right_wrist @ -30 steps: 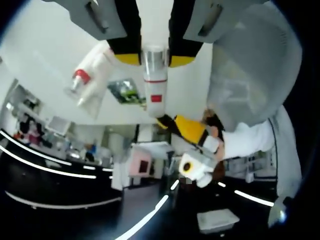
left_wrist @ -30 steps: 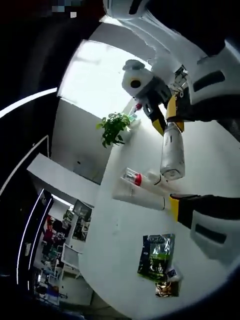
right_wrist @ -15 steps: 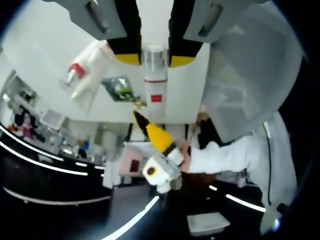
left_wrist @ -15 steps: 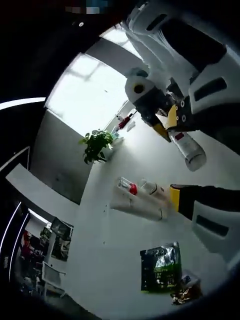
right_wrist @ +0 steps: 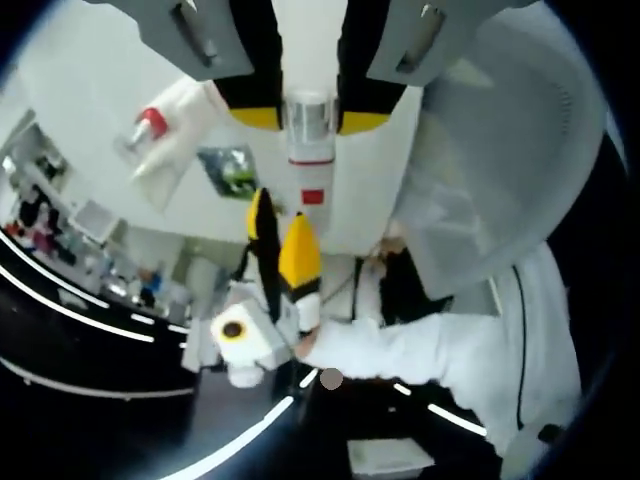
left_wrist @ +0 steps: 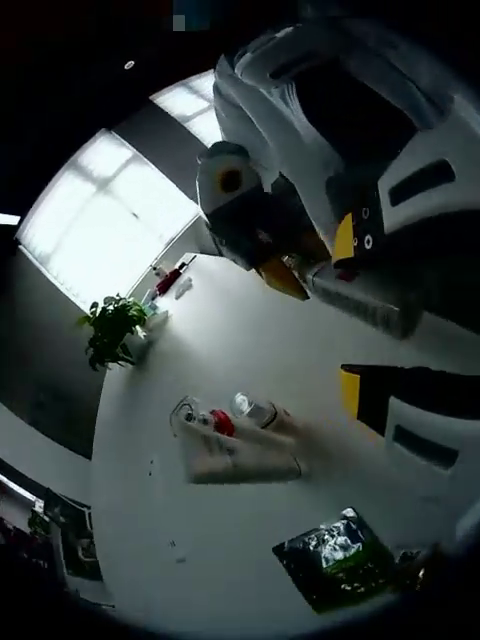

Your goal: Arrange the skincare products in the storage area until every visible bottle or jar stands upright without overlapping.

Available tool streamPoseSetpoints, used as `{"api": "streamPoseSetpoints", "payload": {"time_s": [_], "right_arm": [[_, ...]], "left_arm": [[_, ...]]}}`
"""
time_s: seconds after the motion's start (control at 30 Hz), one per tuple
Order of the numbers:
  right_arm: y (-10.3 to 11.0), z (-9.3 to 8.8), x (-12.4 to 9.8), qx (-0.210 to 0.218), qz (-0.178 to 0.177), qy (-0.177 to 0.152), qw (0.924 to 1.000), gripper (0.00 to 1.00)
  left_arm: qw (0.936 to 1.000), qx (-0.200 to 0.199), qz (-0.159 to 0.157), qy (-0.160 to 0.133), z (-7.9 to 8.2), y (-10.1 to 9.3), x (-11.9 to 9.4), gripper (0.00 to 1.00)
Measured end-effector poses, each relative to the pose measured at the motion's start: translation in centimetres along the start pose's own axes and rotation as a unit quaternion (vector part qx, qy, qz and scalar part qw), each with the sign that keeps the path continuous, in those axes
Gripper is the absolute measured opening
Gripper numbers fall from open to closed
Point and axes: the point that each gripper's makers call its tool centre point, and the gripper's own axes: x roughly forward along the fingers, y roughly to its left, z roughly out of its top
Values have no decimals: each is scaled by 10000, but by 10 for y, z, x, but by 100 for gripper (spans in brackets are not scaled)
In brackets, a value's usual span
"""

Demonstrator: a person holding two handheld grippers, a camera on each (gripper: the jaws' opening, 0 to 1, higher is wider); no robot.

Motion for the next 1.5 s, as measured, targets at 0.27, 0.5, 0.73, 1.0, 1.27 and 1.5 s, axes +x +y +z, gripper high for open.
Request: {"api": "streamPoseSetpoints", "payload": {"time_s": [0.27,0.5,0.73,1.0,1.27,1.5], "right_arm": [[4,9,4,-553,100,35,9984,12],[10,15,6,-1221,113,8,9924,12],[9,15,5,-1652,129,-28,9862,12],[4,5,7,-2078,36,65,9781,12],[-2,-6,10,-2525,-112,171,9674,13],[-3,-18,16,-3411,-232,423,9388,13]], "left_arm": [[9960,-25,-355,825,-12,-7,7,31],[9876,-64,-661,1421,-32,-27,15,30],[9815,-51,-929,1675,-32,-31,16,22],[9810,201,-802,1755,-29,-10,14,22],[9829,484,-561,1687,-32,-8,18,19],[9826,745,-242,1683,-42,-5,30,18]]}}
